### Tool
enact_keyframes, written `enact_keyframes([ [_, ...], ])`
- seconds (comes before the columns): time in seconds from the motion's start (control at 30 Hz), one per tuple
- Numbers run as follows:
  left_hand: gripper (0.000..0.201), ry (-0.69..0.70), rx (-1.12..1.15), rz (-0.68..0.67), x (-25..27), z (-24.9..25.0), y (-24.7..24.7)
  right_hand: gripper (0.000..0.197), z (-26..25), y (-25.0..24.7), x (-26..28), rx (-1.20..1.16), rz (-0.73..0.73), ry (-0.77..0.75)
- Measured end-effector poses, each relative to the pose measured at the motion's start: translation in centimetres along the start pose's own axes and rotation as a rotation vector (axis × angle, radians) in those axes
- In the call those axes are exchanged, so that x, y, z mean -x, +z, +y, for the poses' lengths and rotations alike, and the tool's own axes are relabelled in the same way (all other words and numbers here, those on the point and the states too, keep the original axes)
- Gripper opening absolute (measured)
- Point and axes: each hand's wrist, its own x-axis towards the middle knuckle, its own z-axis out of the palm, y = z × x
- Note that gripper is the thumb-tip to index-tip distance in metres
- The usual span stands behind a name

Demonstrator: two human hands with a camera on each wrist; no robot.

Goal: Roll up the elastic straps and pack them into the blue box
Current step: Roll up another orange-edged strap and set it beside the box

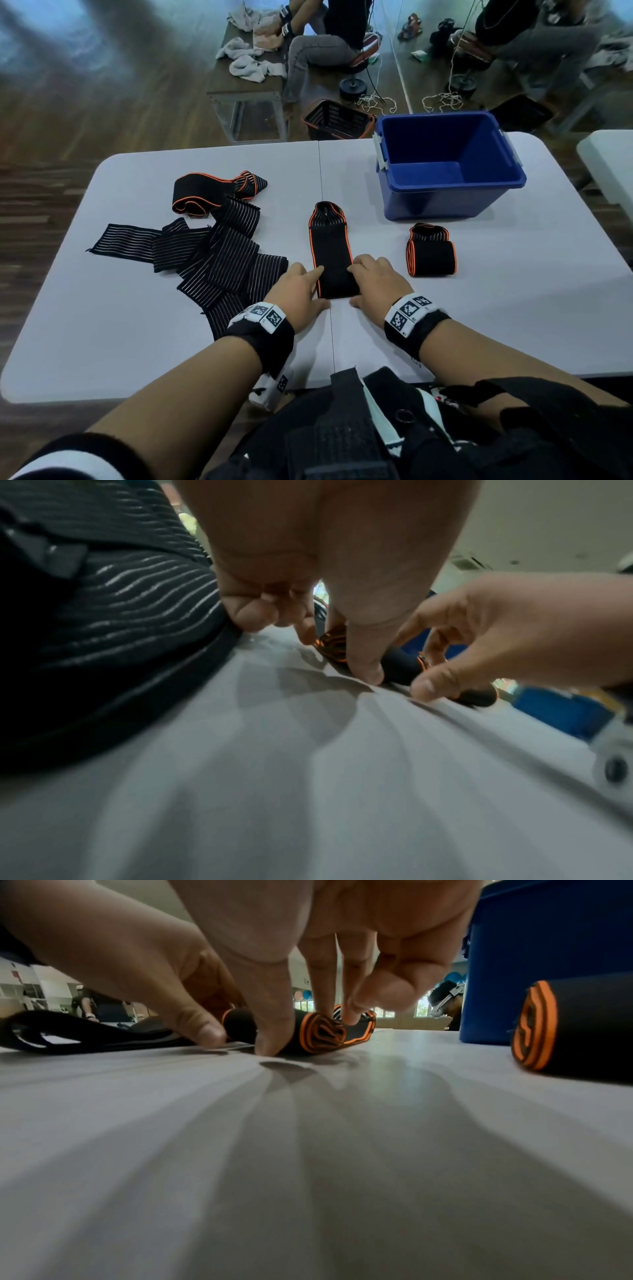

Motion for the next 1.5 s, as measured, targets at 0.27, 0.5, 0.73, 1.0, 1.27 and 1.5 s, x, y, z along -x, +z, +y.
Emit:
enact_keyframes([
  [0.27, 0.049, -0.085, 0.214, 0.016, -0.8, 0.2, -0.5, 0.048, 1.0, -0.5, -1.3, -0.328, 0.008, 0.120],
  [0.5, 0.031, -0.145, 0.429, 0.003, -1.0, 0.4, -0.8, 0.026, 0.7, -0.5, -1.4, -0.397, 0.003, 0.201],
  [0.73, 0.041, -0.208, 0.321, 0.030, -0.8, 0.6, -1.1, 0.040, 0.0, 0.2, -1.5, -0.425, 0.015, 0.340],
  [1.0, 0.053, -0.315, 0.316, -0.026, -0.5, 0.8, -0.7, 0.038, -0.1, 1.1, -0.8, -0.587, 0.064, 0.415],
  [1.27, 0.033, -0.292, 0.522, 0.174, -0.2, -0.1, -0.2, 0.035, -0.1, 1.7, -0.4, -0.640, 0.092, 0.303],
  [1.5, 0.034, -0.271, 0.753, 0.178, -0.2, -1.1, -0.2, 0.049, -0.2, 1.5, -0.8, -0.544, 0.076, 0.317],
])
